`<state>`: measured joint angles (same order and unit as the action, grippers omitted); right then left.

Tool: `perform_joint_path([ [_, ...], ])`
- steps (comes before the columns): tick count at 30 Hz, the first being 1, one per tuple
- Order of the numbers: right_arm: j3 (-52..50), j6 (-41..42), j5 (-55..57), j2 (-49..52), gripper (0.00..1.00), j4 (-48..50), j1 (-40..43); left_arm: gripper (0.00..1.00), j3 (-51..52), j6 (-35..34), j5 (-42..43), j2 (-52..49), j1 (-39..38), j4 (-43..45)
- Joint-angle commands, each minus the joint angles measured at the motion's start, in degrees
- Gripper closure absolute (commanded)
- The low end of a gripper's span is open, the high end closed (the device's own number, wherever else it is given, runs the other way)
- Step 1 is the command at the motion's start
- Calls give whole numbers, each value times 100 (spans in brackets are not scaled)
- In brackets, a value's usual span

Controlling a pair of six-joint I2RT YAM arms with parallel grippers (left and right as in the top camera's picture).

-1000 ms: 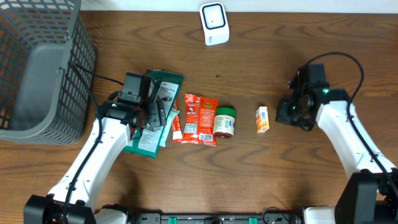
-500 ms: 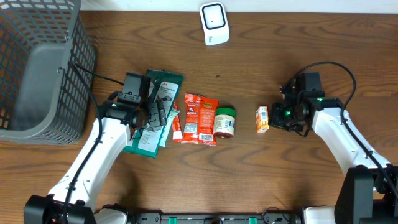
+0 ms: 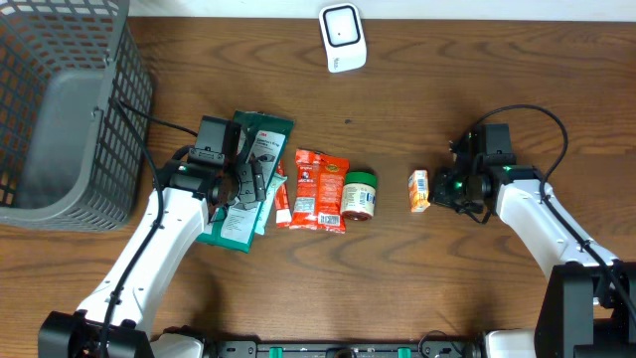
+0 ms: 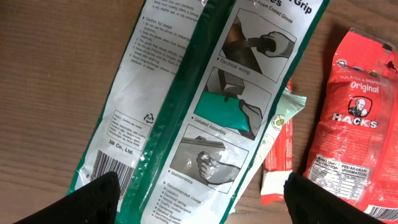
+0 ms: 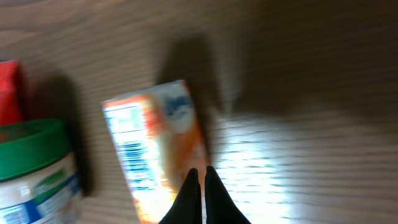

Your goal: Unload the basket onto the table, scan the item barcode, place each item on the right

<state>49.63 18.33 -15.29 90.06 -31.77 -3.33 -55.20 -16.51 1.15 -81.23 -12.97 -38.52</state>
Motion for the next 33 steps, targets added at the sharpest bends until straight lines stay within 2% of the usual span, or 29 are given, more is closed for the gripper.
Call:
perform_joint_path([
  [1,-13,-271,-1071,26,99,173,-50,15,57,11,-31,-22,4,-7],
  [4,-13,-339,-1578,26,97,317,-50,15,57,11,-31,-22,4,-4],
  [10,-13,-343,-1622,26,94,348,-50,15,57,11,-31,-22,4,-4],
  [15,-13,-339,-1611,26,78,348,-39,15,57,11,-31,-22,4,-4],
  [17,-13,-339,-1646,26,69,282,-39,15,57,11,-31,-22,4,-7],
  [23,444,-608,-1716,15,57,-387,-37,15,57,11,-31,-22,4,-4],
  [27,1189,-1294,-1480,22,47,-1316,-131,15,57,11,-31,-22,4,-7],
  [30,1615,-1283,-1014,22,46,-1707,-177,15,57,11,-31,-22,4,-4],
  [33,1740,-1279,-874,22,47,-1687,-203,15,57,11,-31,-22,4,-7],
])
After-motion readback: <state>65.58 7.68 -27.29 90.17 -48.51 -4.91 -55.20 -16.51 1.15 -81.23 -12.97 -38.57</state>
